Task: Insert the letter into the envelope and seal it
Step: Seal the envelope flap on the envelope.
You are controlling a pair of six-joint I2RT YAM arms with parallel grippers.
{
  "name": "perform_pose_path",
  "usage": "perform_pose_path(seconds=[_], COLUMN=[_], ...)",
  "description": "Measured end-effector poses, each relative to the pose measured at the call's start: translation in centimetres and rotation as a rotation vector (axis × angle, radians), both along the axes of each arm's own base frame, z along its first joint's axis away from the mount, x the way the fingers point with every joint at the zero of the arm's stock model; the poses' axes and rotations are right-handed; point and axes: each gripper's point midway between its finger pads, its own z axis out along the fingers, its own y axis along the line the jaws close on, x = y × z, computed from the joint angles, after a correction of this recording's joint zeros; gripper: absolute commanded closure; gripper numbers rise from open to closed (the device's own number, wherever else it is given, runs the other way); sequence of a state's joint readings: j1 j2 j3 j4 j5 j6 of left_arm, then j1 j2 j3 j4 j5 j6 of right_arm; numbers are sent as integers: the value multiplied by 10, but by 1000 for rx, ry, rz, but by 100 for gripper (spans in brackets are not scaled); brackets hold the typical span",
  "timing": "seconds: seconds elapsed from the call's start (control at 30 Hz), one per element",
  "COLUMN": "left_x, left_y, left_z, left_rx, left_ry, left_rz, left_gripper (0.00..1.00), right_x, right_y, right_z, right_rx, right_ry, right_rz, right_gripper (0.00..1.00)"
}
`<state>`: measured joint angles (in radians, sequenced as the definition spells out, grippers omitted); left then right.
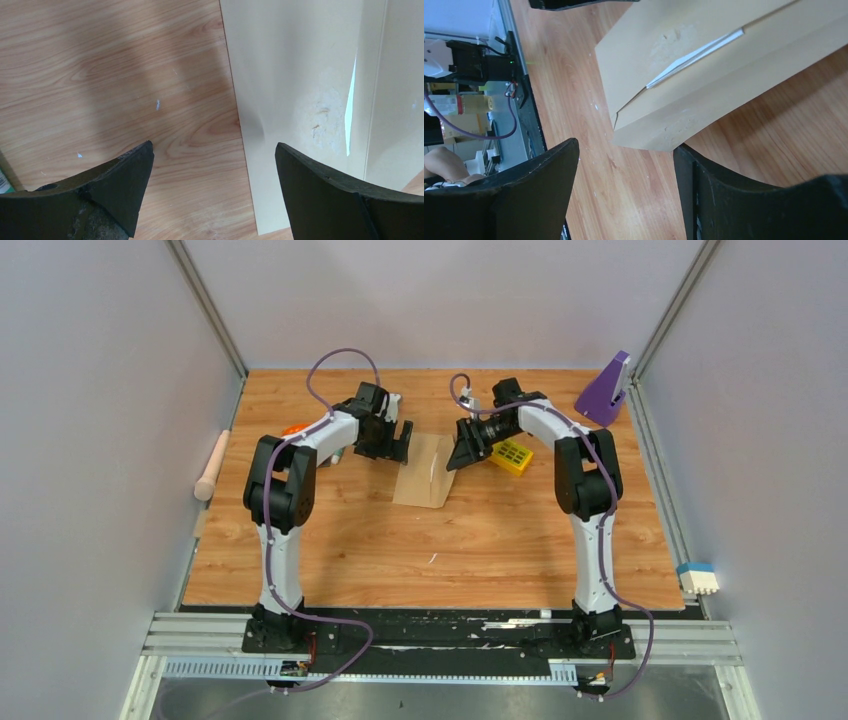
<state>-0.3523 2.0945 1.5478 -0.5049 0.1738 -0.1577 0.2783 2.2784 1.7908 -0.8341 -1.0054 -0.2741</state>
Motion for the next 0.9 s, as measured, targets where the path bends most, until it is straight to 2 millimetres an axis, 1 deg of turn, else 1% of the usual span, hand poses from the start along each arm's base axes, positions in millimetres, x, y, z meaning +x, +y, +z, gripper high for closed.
perform_pose_path(seconds=[0.23,0.43,0.57,0.67,0.9], left_x=[0,0,0,0,1], left_y=[0,-1,-1,-1,-4], left_z=[0,-1,-2,-2,0], left_rx=[1,10,20,23,3], left_ry=[0,-3,-6,-7,-14], left_rz=[0,-3,-3,-4,-12], left_gripper=[0,0,1,2,1], right_x=[-3,-7,-7,-7,-8], right_y=[14,37,48,53,57], right_z=[15,22,21,16,10], right_rx=[48,63,67,66,57], right_ry=[-17,-39,-49,-46,-35], right_rz=[40,90,113,124,131], right_gripper=[29,28,28,28,27])
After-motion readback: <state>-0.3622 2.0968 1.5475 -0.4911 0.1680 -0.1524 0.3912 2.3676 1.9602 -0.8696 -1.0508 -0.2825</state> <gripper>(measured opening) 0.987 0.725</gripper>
